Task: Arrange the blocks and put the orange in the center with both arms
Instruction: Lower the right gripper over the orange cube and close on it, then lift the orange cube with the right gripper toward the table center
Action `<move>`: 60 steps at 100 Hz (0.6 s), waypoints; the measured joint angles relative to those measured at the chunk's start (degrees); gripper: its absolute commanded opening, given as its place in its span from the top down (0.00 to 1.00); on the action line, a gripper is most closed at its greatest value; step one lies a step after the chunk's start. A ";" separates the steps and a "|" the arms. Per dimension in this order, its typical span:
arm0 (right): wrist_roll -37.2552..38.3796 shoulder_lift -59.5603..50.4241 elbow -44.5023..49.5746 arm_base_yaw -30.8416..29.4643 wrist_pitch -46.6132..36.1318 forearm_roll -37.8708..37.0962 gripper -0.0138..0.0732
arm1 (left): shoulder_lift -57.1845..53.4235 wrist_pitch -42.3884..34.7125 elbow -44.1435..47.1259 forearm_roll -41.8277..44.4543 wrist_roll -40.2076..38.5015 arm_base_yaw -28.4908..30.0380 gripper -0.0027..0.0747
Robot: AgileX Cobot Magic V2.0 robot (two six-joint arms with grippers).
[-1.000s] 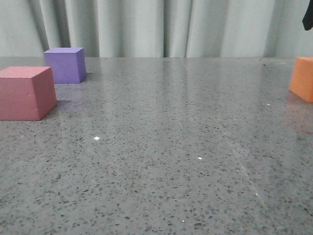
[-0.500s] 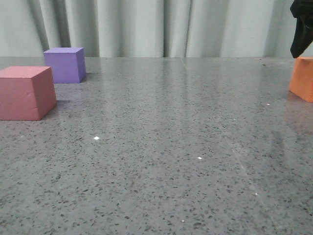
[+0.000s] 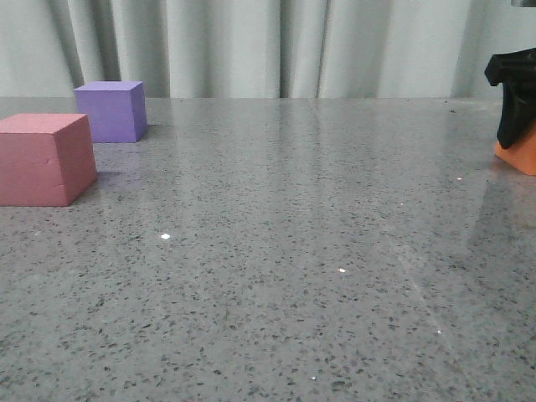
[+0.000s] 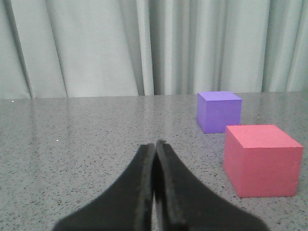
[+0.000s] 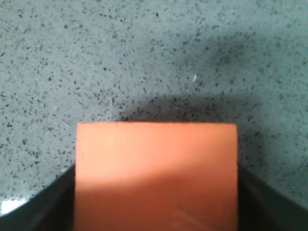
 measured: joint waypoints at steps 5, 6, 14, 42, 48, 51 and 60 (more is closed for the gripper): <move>0.00 0.00 -0.02 0.00 0.00 0.00 0.54 | 0.00 0.00 0.00 0.00 0.00 0.00 0.99; 0.00 0.00 -0.02 0.00 0.00 0.00 0.57 | 0.00 0.00 0.00 0.00 0.00 0.00 0.99; 0.00 0.00 -0.02 0.00 -0.13 0.00 0.68 | 0.00 0.00 0.00 0.00 0.00 0.00 0.99; 0.00 -2.00 -0.94 2.83 1.38 3.25 0.71 | 0.00 0.00 0.00 0.00 0.00 0.00 0.99; 0.55 -2.52 -2.50 5.31 2.25 3.81 0.71 | 0.00 0.00 0.00 0.00 0.00 0.00 0.99; 1.07 -2.64 -3.35 6.59 2.51 3.93 0.71 | 0.00 0.00 0.00 0.00 0.00 0.00 0.99; 3.24 -2.64 -6.60 11.23 2.95 4.32 0.71 | 0.00 0.00 0.00 0.00 0.00 0.00 0.99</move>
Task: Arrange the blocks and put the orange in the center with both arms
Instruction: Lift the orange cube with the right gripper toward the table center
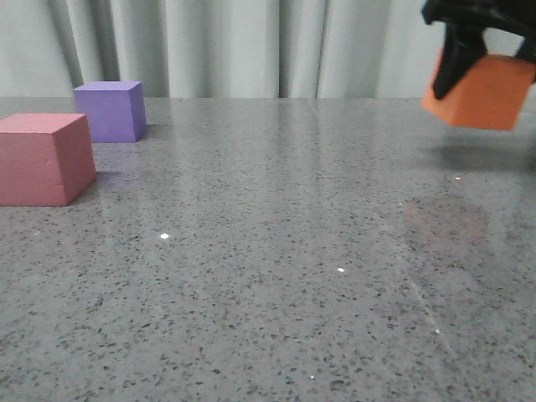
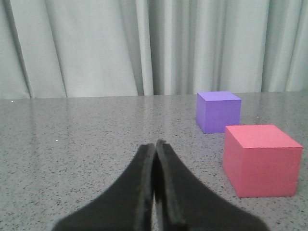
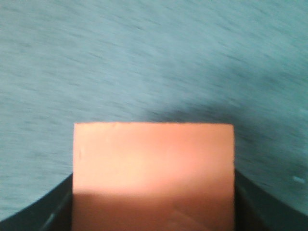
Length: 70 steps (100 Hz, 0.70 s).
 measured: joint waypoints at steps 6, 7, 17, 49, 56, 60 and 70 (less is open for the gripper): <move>2.05 0.63 -2.42 3.27 0.30 0.00 0.71 | 0.00 0.00 0.00 0.00 0.00 0.00 0.99; 2.28 0.74 -3.07 3.63 0.30 0.00 0.71 | 0.00 0.00 0.00 0.00 0.00 0.00 0.99; 6.53 3.74 -8.01 8.25 1.18 -1.34 0.71 | 0.00 0.00 0.00 0.00 0.00 0.00 0.99; 26.56 17.84 -24.19 20.61 10.11 -18.49 0.71 | 0.00 0.00 0.00 0.00 0.00 0.00 0.99; 28.41 20.03 -26.25 22.06 10.71 -19.14 0.71 | 0.00 0.00 0.00 0.00 0.00 0.00 0.99; 29.26 21.05 -27.10 22.73 10.84 -19.29 0.71 | 0.00 0.00 0.00 0.00 0.00 0.00 0.99; 30.62 22.74 -27.87 23.72 11.05 -19.51 0.71 | 0.00 0.00 0.00 0.00 0.00 0.00 0.99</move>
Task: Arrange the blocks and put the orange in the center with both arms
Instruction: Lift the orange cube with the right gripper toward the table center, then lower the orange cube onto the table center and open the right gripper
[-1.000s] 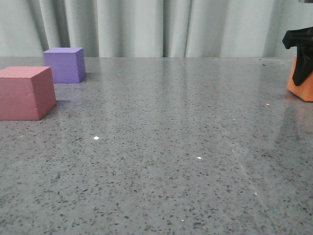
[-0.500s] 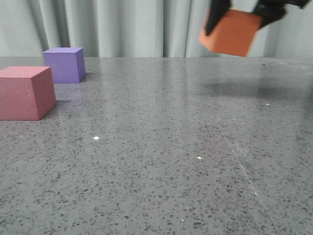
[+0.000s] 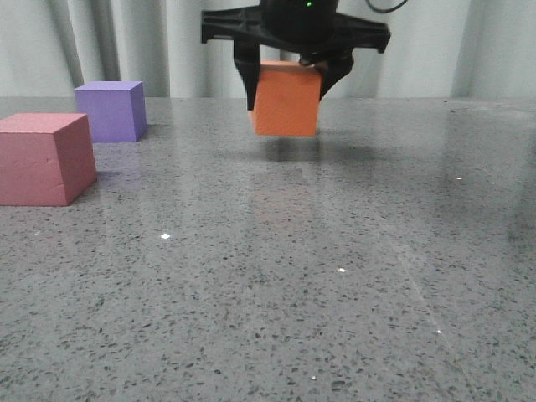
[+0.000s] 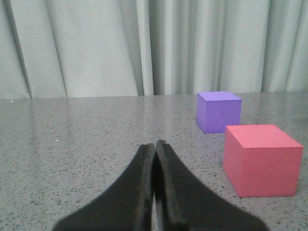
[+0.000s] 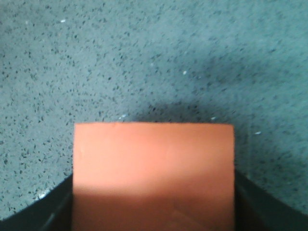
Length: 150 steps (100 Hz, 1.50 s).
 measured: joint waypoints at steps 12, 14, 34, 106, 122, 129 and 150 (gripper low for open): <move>0.79 1.07 -0.09 0.49 1.15 0.00 0.70 | 0.00 0.00 0.00 0.00 0.00 0.00 0.99; 0.94 1.17 -0.09 0.64 1.47 0.00 0.69 | 0.00 0.00 0.00 0.00 0.00 0.00 0.99; 1.73 1.31 -0.09 0.76 2.13 0.00 0.50 | 0.00 0.00 0.00 0.00 0.00 0.00 0.99; 0.90 1.31 -0.09 0.76 2.39 0.45 0.12 | 0.00 0.05 0.00 0.00 0.00 0.00 0.99; 0.37 1.31 -0.94 0.76 3.78 0.45 0.12 | 0.00 0.05 0.00 0.00 0.00 0.00 0.99; 0.18 0.82 -2.17 0.76 4.86 -0.52 0.12 | 0.00 0.05 0.00 0.00 0.00 0.00 0.99; -3.81 -6.36 -4.75 0.76 6.55 -5.05 0.12 | 0.00 0.05 0.00 0.00 0.00 0.00 0.99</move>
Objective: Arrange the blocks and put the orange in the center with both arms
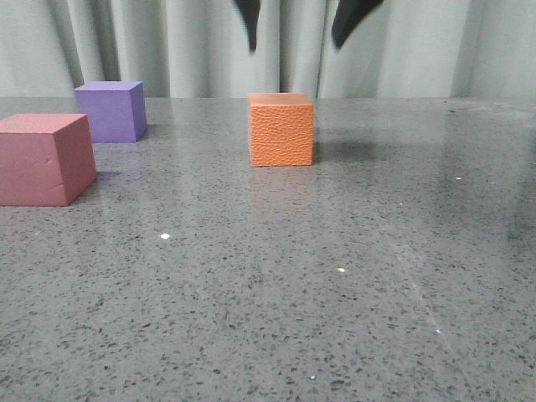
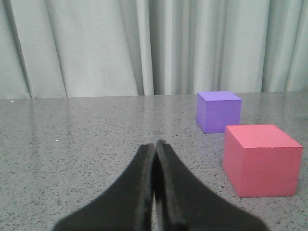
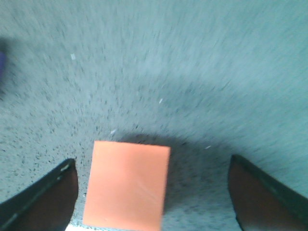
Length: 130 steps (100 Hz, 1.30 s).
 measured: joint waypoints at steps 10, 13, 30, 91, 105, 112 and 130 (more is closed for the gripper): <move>-2.40 -4.84 0.00 0.00 0.46 -1.96 0.17 | 0.00 0.00 0.00 0.00 0.00 0.00 0.99; -3.11 -6.27 0.35 0.00 0.46 -2.70 0.19 | 0.00 0.00 0.00 0.00 0.00 0.00 0.99; -4.20 -15.71 5.84 -0.39 0.71 -6.68 0.54 | 0.00 0.00 0.00 0.00 0.00 0.00 0.99; -4.47 -43.32 33.24 -0.39 -1.65 -9.01 0.91 | 0.00 0.00 0.00 0.00 0.00 0.00 0.99; -4.47 -43.53 33.36 -0.39 -1.65 -9.10 0.91 | 0.00 0.00 0.00 0.00 0.00 0.00 0.99; -4.47 -43.53 33.36 -0.39 -1.65 -9.60 0.92 | 0.00 0.00 0.00 0.00 0.00 0.00 0.99; -4.56 -44.28 35.62 -0.39 -3.26 -12.71 0.92 | 0.00 0.00 0.00 0.00 0.00 0.00 0.99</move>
